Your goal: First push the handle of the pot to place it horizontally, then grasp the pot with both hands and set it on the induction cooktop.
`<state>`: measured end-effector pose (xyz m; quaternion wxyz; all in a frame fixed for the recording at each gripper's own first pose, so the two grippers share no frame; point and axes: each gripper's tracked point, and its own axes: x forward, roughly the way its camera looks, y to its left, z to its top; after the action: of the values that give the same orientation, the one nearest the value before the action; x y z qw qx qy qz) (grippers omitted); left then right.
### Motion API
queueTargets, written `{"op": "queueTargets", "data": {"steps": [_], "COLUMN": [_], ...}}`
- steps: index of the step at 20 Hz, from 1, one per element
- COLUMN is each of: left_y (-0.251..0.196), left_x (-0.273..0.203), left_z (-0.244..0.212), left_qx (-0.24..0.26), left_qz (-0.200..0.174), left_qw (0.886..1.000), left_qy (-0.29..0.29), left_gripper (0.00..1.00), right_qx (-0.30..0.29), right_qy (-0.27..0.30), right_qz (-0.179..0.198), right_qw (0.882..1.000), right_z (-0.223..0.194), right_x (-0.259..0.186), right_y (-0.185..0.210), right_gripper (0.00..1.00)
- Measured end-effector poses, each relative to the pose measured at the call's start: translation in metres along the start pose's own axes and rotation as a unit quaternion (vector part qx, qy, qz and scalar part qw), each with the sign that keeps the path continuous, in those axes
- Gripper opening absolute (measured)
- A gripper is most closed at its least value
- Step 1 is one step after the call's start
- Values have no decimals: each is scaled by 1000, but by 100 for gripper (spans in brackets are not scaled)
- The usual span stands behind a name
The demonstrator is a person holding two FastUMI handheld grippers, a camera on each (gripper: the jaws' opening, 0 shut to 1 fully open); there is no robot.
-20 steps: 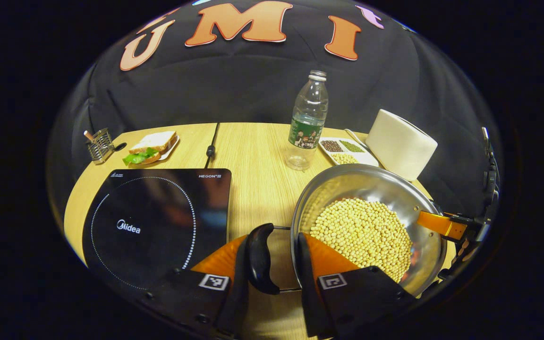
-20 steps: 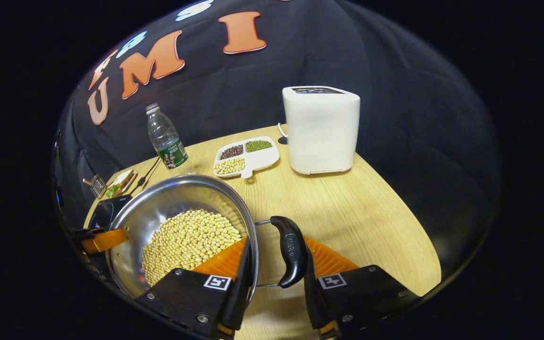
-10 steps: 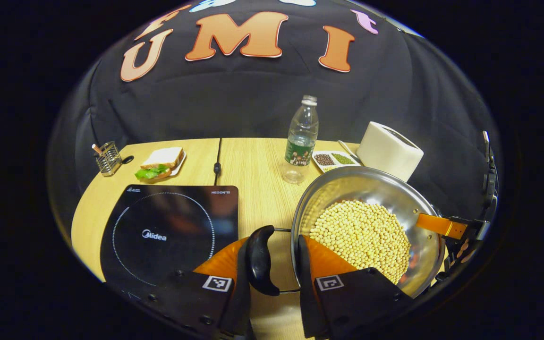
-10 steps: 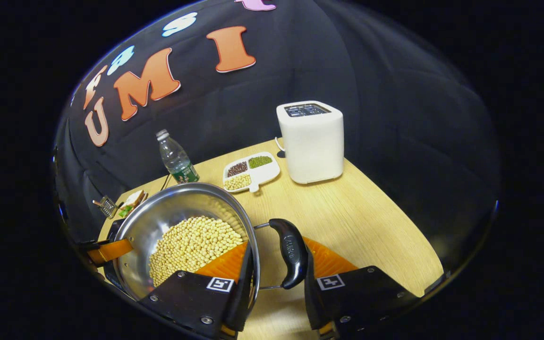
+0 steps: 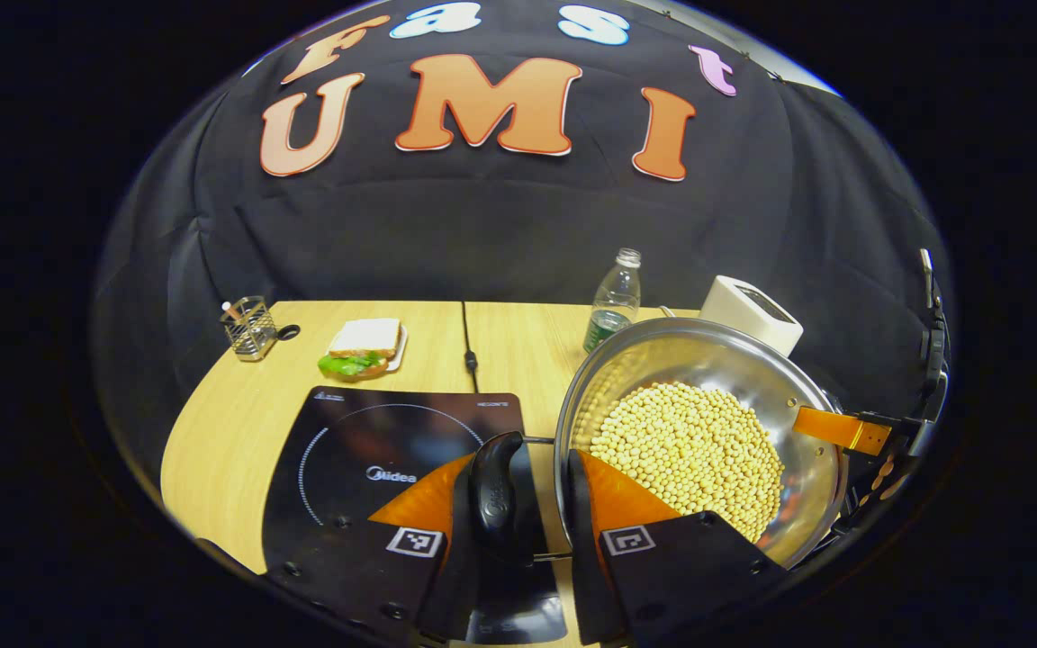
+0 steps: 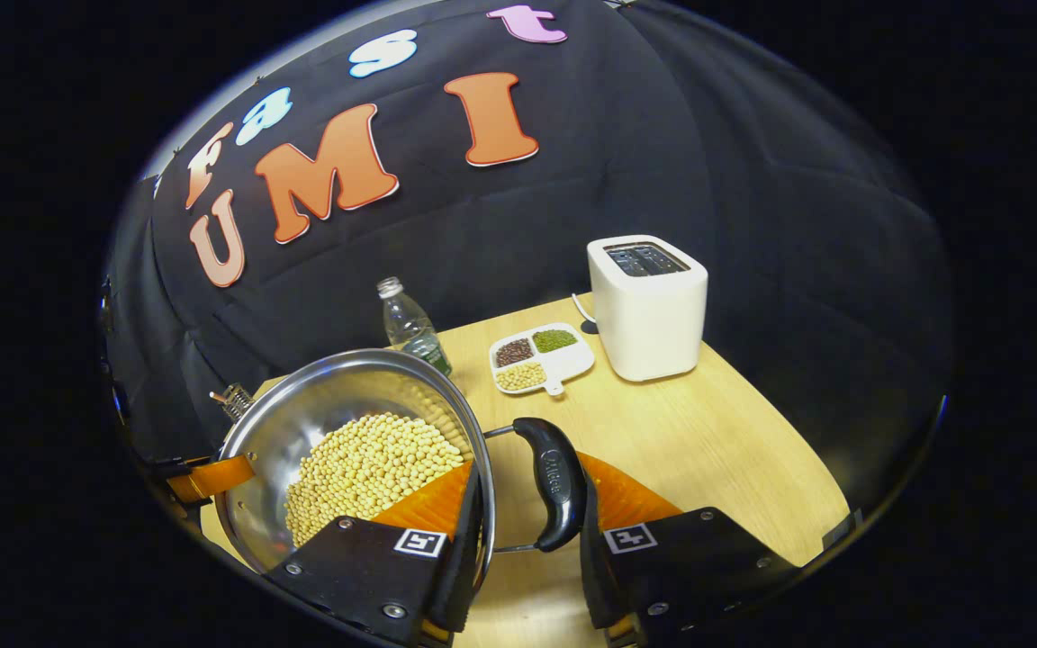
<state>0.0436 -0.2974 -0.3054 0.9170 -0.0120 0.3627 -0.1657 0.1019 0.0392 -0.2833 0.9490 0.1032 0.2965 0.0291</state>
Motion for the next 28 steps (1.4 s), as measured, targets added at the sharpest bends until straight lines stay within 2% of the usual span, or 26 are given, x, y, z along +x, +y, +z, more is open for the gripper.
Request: {"op": "queueTargets", "data": {"steps": [1,9,11,13,17,18,19,22,25,28], "left_y": [9,85,101,117,153,160,168,187,204,218], "left_x": [-4,-21,-24,-26,-24,-23,-22,-14,-6,3], "left_z": [1,-1,1,0,0,-1,-3,-11,-17,-19], "left_qx": [-2,-26,-31,-33,-33,-35,-36,-46,-51,-54], "left_qz": [3,28,33,38,47,49,50,49,52,57], "left_qw": [1000,999,999,999,998,998,998,998,997,997], "left_qy": [0,2,1,3,7,8,9,18,24,26], "left_gripper": [48,53,48,49,53,48,51,48,53,51], "right_qx": [-1,-11,-13,-16,-15,-15,-17,-33,-43,-40], "right_qy": [1,15,18,20,31,34,35,39,44,52], "right_qz": [3,26,32,37,48,49,50,46,44,48], "right_qw": [1000,999,999,999,998,998,998,998,997,997], "right_z": [-1,-12,-13,-16,-27,-30,-32,-38,-45,-56], "right_x": [0,8,10,14,24,26,27,34,46,53], "right_y": [10,81,97,113,141,148,154,168,185,197], "right_gripper": [49,49,49,49,49,49,49,49,50,49]}}
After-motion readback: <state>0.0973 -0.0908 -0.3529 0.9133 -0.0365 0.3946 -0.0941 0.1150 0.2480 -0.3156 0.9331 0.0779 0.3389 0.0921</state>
